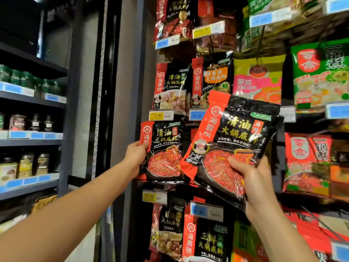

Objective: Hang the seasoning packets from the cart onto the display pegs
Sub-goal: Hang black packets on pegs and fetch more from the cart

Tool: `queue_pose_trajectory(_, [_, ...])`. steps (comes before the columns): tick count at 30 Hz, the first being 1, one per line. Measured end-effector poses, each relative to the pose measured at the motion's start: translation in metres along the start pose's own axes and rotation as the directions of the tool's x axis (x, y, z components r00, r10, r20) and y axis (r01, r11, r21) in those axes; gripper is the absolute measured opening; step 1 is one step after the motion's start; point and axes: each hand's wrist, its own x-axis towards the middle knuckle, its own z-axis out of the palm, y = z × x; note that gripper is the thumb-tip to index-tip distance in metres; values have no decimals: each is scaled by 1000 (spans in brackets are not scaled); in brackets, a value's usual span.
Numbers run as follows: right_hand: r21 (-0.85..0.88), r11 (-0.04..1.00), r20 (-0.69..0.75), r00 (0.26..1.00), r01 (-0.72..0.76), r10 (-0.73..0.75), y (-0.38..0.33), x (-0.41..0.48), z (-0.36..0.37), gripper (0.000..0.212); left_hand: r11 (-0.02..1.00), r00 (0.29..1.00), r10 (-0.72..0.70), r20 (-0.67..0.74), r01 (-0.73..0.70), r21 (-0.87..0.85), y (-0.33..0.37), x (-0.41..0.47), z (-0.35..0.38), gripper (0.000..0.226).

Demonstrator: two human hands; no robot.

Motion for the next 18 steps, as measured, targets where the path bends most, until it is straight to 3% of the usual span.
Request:
queue_pose_trajectory(14, [-26,1000,40,999,-12,13,3,8,-3,116,995,996,-94,-8,95,39,-2,15,11,16])
queue_pose_trajectory(18, [-45,999,45,999,-22,24,4,3,0,120,982,991,-134,-10,134,136,-8,25,9,24])
